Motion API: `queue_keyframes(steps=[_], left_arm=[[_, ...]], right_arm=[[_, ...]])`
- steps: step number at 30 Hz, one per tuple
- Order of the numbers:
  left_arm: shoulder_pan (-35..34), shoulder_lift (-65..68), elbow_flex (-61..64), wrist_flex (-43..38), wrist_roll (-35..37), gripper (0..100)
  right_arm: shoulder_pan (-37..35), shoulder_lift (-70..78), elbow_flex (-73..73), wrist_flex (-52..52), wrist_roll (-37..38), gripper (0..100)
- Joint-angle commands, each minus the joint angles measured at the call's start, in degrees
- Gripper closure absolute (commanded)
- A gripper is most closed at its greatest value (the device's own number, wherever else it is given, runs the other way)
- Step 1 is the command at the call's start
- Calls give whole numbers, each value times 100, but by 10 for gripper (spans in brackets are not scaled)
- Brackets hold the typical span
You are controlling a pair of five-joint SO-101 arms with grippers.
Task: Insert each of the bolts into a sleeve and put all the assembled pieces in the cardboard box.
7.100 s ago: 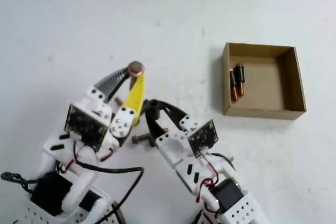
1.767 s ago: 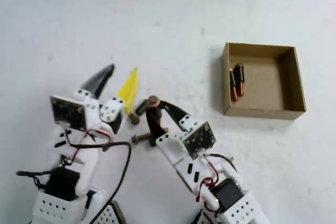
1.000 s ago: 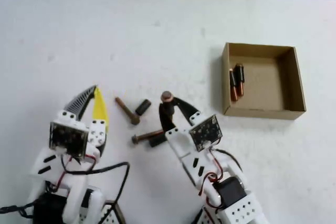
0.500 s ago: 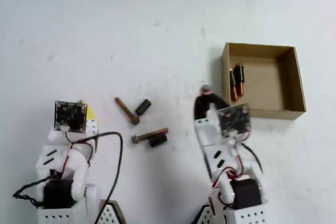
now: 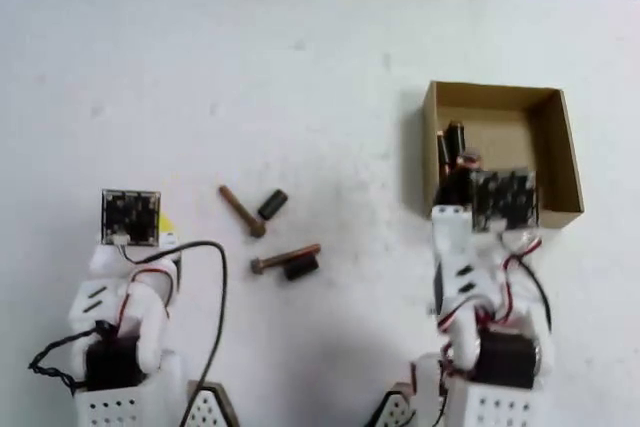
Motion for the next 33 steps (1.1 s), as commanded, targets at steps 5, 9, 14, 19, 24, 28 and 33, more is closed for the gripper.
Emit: queue_keyframes(steps=[5, 9, 14, 19, 24, 28, 33], left_arm=[[-57, -40, 18, 18, -70, 977], [-48, -40, 123, -26, -62, 977], [-48, -40, 132, -26, -70, 977], [-48, -40, 149, -26, -70, 977], [-40, -40, 158, -26, -79, 977], [-22, -40, 158, -26, -79, 977], [-22, -40, 158, -26, -79, 977]], right_arm=[[479, 2519, -1653, -207, 88, 981], [611, 3908, -2347, -215, 88, 981], [611, 5429, -3033, -488, 88, 981], [611, 6651, -3727, -497, 88, 981], [716, 7705, -4352, -497, 88, 981], [954, 8505, -4976, -479, 88, 981], [1077, 9420, -5697, -479, 325, 980]])
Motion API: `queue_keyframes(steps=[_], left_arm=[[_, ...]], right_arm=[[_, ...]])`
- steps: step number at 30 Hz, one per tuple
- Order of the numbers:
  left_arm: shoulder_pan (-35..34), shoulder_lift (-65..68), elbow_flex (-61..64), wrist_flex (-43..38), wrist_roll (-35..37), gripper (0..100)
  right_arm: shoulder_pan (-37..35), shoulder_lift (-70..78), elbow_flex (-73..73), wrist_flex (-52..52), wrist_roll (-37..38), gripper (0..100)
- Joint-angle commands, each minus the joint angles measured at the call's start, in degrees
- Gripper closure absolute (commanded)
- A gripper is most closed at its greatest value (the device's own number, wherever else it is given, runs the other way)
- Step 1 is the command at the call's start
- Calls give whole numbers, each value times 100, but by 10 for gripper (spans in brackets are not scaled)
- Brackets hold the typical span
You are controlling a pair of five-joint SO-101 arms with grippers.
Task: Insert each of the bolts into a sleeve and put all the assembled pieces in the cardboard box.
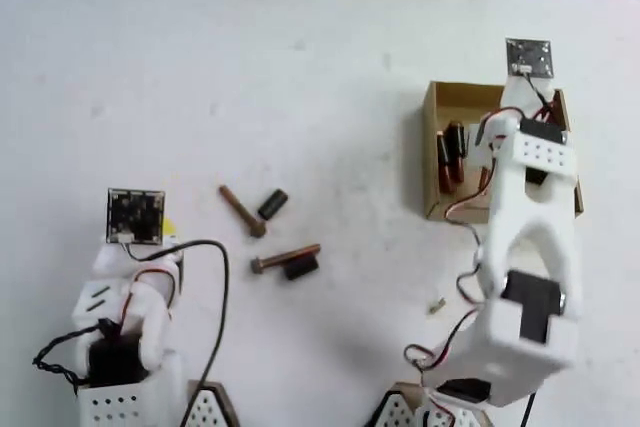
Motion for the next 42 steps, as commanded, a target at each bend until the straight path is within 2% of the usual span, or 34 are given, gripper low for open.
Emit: queue_keyframes(steps=[1, 3, 12, 19, 24, 32, 42], left_arm=[[-22, -48, -26, -26, -62, 977], [-22, -48, -26, -26, -62, 977], [-22, -48, -26, -26, -62, 977], [-22, -57, -18, -26, -62, 977], [-22, -57, -18, -26, -62, 977], [-22, -57, -26, -26, -62, 977], [-13, -57, -158, 378, -62, 977]], right_arm=[[40, 356, -712, -101, 457, 980], [13, 585, -870, -101, 659, 978], [-163, 1235, -1336, -101, 703, 976], [-558, 1516, -1310, -101, 703, 837], [-549, 1464, -1336, -101, 703, 832], [-778, 92, -1327, 787, 659, 832], [-1701, -2299, -1301, 2141, 651, 833]])
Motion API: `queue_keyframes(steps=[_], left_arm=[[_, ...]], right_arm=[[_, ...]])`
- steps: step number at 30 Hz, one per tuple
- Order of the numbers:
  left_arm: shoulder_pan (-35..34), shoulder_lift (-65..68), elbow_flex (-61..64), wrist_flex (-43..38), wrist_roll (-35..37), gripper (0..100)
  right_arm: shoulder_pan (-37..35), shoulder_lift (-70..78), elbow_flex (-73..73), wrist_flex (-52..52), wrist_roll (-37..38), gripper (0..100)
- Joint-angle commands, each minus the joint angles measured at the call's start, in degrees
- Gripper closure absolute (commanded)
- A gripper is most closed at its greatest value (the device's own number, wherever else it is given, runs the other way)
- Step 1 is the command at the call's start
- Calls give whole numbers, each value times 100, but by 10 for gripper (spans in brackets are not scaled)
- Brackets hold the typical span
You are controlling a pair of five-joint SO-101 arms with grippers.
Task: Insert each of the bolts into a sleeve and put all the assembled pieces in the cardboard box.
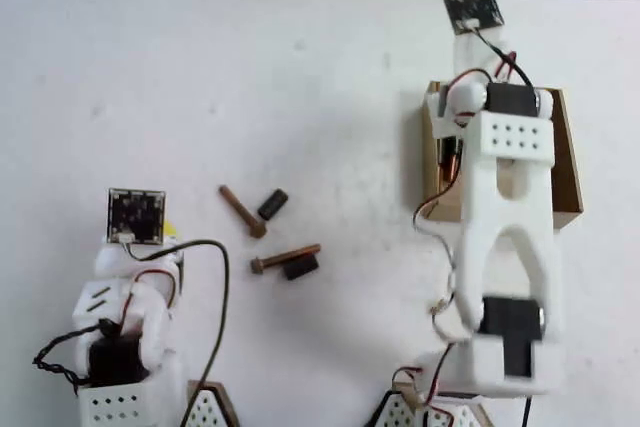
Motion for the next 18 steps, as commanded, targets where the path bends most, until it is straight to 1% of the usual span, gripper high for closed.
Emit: queue_keyframes(steps=[1, 10, 18], left_arm=[[-13, -57, -176, 273, -62, 977], [-66, -57, -158, 360, -62, 977], [-998, -57, -141, 360, -62, 977]], right_arm=[[-400, -1015, -202, 426, 9, 833], [-1437, -1930, -193, 1516, 53, 833], [-2185, -2062, -167, 2466, 62, 833]])
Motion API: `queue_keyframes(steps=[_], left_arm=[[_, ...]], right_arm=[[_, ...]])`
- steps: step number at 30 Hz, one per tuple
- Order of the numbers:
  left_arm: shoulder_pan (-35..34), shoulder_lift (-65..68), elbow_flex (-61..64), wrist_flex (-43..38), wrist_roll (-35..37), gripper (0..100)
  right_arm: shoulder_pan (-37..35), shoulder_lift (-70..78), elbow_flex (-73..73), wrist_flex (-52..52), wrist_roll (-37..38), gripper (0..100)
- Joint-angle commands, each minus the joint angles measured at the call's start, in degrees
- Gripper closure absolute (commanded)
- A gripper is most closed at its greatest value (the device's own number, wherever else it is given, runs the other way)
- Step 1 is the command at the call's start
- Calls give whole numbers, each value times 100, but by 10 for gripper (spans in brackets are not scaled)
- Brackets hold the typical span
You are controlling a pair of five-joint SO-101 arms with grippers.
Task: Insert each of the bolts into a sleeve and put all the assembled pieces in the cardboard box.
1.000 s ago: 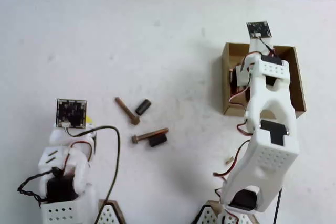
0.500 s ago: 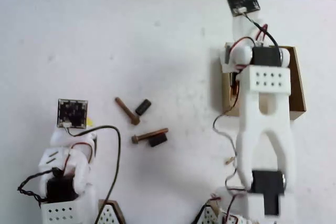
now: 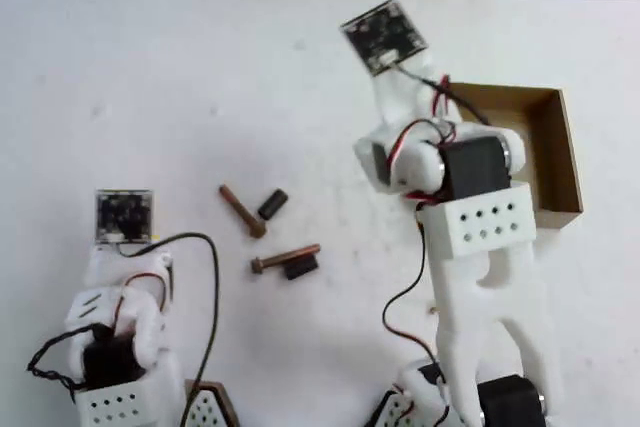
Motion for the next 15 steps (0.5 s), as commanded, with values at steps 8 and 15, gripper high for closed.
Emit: queue_keyframes(steps=[8, 15], left_arm=[[-585, -57, -141, 9, -62, 977], [-585, -57, -141, -18, -62, 977]], right_arm=[[-998, -215, 1310, 84, 70, 833], [-1209, -215, 2251, -523, 1723, 833]])
